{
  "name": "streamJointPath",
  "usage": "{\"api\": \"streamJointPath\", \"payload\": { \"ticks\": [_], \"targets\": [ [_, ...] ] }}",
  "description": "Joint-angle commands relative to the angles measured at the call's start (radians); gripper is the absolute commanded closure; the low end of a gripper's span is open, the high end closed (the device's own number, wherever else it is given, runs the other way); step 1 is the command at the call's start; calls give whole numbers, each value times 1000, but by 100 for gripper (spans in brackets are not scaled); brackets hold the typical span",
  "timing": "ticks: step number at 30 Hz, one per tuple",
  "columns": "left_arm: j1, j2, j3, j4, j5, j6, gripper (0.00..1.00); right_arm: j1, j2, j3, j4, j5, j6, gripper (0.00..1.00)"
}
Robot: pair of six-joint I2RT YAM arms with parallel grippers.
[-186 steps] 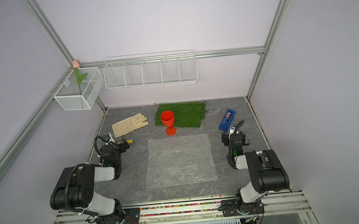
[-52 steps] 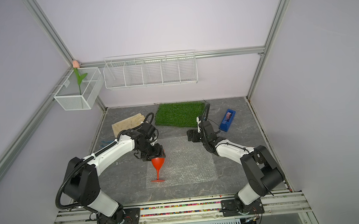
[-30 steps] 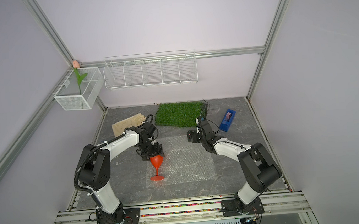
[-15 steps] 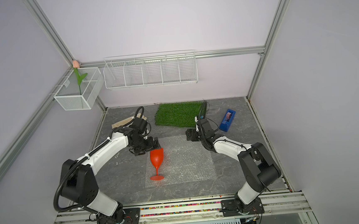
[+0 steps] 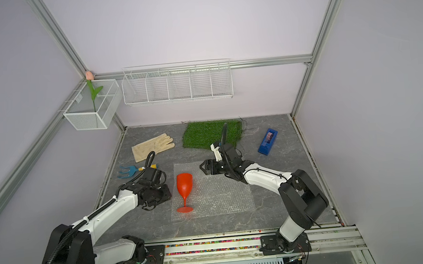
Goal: Wrap wine glasses in bubble wrap
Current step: Place the wine glass on the bubble wrap, then wrap the wine glass in bubble wrap.
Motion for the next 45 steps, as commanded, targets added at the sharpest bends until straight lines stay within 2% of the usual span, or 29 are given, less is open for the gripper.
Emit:
{"api": "streamJointPath", "payload": {
  "ticks": [1, 4, 7, 10, 18, 22, 29, 36, 45],
  "targets": [
    [4, -22, -16, 89, 2, -36, 63, 26, 15, 14, 4, -14, 49, 19],
    [3, 0, -37, 84, 54, -27, 68, 44, 18, 11, 8, -3, 57, 19],
    [3, 14, -74, 103, 118, -27, 68, 50, 21, 16, 5, 7, 58, 20],
    [4, 7, -113, 134, 182, -23, 60, 50, 24, 27, -3, 13, 60, 21],
    [3, 12, -135, 139, 222, -7, 61, 50, 31, 29, 3, 14, 71, 23],
    [3, 10, -133, 132, 217, -7, 70, 50, 34, 20, 7, 19, 73, 24],
    [3, -9, -111, 130, 185, 24, 99, 52, 29, 13, 4, 6, 78, 26],
    [3, -53, -79, 145, 215, 44, 100, 52, 8, -34, 47, -34, 122, 27],
    [-19, -117, -9, 132, 268, 26, 100, 50, 73, -133, 206, -111, 221, 31]
  ]
}}
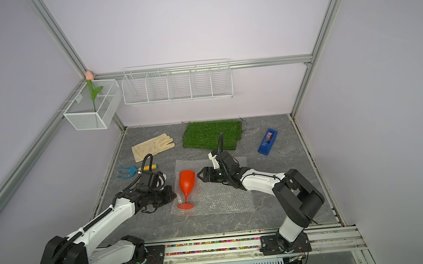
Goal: Wrap wine glasses in bubble wrap
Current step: Wrap the wine glass in bubble wrap.
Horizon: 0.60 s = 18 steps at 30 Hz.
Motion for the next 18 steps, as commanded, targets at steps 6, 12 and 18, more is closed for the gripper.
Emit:
{"api": "streamJointPath", "payload": {
  "ticks": [6, 12, 18],
  "targets": [
    [-76, -41, 109, -13, 37, -48, 100, 2, 21, -41, 70, -28, 57, 31],
    [-145, -34, 162, 23, 61, -119, 100, -8, 22, -69, 65, -13, 63, 31],
    [-224, -3, 203, 57, 57, -173, 100, -36, 12, -110, 101, -23, 79, 31]
  ]
}}
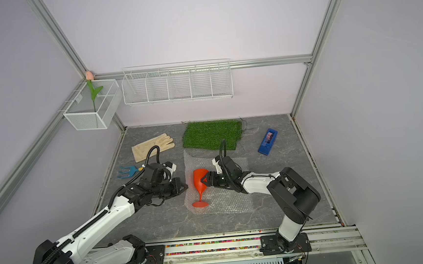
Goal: Wrap wine glasses in bubble wrap
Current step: Wrap the wine glass in bubble wrap.
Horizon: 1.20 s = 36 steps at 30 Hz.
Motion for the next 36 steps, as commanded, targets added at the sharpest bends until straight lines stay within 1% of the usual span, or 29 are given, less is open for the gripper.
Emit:
{"api": "streamJointPath", "payload": {
  "ticks": [1, 10, 14, 18, 25, 28, 32, 36],
  "targets": [
    [-42, 24, 47, 43, 2, -61, 100, -17, -16, -32, 36, -6, 26, 31],
    [-172, 142, 70, 176, -35, -142, 100, -66, -69, -86, 61, -23, 28, 31],
    [-201, 213, 80, 234, -35, -158, 100, -91, -112, -101, 45, -26, 17, 31],
    [-211, 261, 88, 275, -30, -162, 100, -104, -167, -102, -15, -8, -8, 31],
    [-213, 298, 85, 306, -27, -165, 100, -111, -230, -85, -72, 1, -43, 31],
    [-217, 308, 83, 321, -16, -163, 100, -102, -219, -45, -104, -17, -72, 32],
    [-220, 312, 86, 327, -10, -155, 100, -71, -194, 17, -158, -11, -107, 34],
    [-222, 313, 86, 327, -5, -151, 100, -49, -169, 55, -193, 11, -125, 38]
  ]
}}
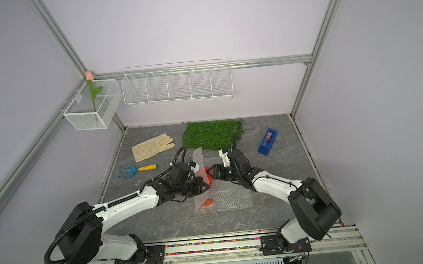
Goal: Wrap wine glasses in bubble wrap
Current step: Wrap the wine glass in bubble wrap.
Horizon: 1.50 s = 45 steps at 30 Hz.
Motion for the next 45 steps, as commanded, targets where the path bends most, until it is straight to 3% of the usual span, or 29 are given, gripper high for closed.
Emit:
{"api": "streamJointPath", "payload": {
  "ticks": [1, 12, 20, 26, 30, 38, 41, 45],
  "targets": [
    [-9, 6, 33, 22, 12, -4, 100, 18, 32, 39, -63, 20, -41, 38],
    [-17, 8, 48, 15, 14, 8, 100, 46, 88, 119, -129, 46, -66, 53],
    [-18, 14, 66, -6, 1, 23, 100, 48, 81, 111, -138, 43, -72, 81],
    [-18, -10, 97, -64, -13, 53, 100, 46, 56, 102, -211, 123, -88, 93],
    [-17, -50, 124, -102, -25, 74, 80, 45, 40, 80, -230, 155, -95, 93],
    [3, -139, 153, -201, -154, 137, 29, 44, 7, 44, -260, 217, -111, 93],
    [38, -162, 126, -189, -175, 153, 18, 45, -4, 39, -282, 251, -110, 94],
    [86, -170, 86, -149, -175, 181, 12, 42, -13, 28, -313, 303, -99, 93]
  ]
}}
